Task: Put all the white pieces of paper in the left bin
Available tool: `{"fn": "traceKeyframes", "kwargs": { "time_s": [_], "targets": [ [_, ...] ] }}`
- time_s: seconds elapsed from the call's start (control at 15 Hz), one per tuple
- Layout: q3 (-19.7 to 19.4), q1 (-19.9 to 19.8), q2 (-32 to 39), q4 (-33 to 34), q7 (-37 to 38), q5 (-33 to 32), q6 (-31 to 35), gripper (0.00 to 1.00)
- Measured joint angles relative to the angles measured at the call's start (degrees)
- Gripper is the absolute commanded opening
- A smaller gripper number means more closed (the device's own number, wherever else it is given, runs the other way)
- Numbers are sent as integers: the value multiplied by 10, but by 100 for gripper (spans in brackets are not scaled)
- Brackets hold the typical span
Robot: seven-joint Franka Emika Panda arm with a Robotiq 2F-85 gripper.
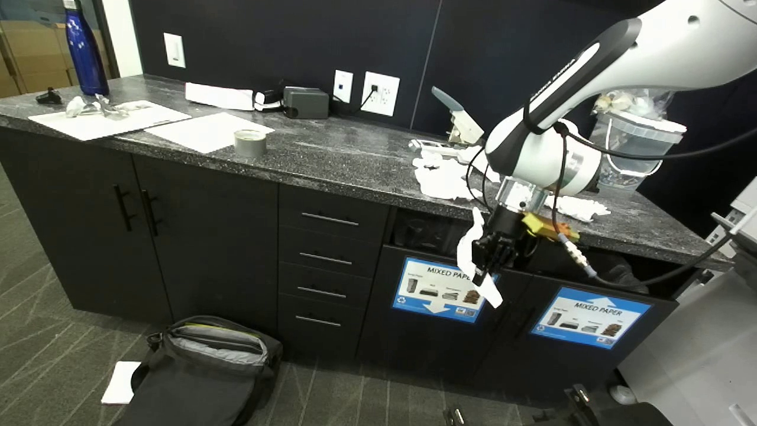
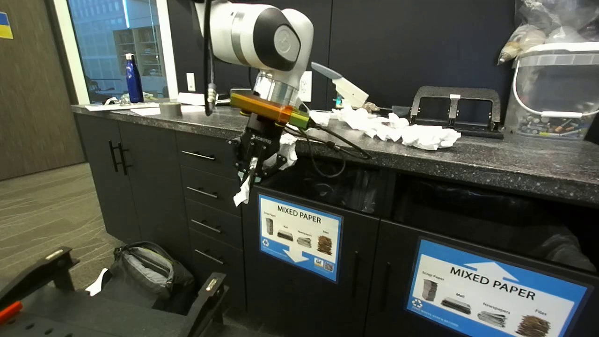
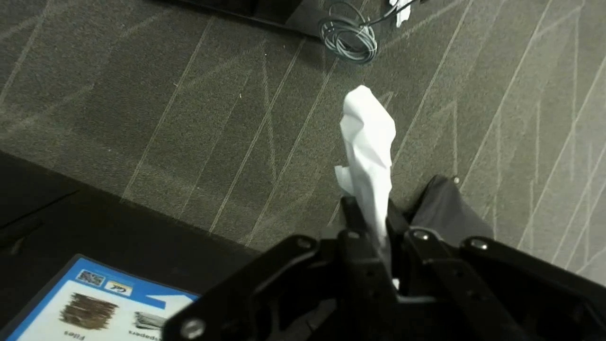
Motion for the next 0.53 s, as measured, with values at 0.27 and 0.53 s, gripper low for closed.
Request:
{"fn": "traceKeyframes", "kwargs": {
  "time_s": [0.27, 0.53],
  "targets": [
    [-6, 12, 4, -43, 107, -10, 40, 14],
    [-15, 19, 12, -45, 174, -33, 40, 15]
  ]
}}
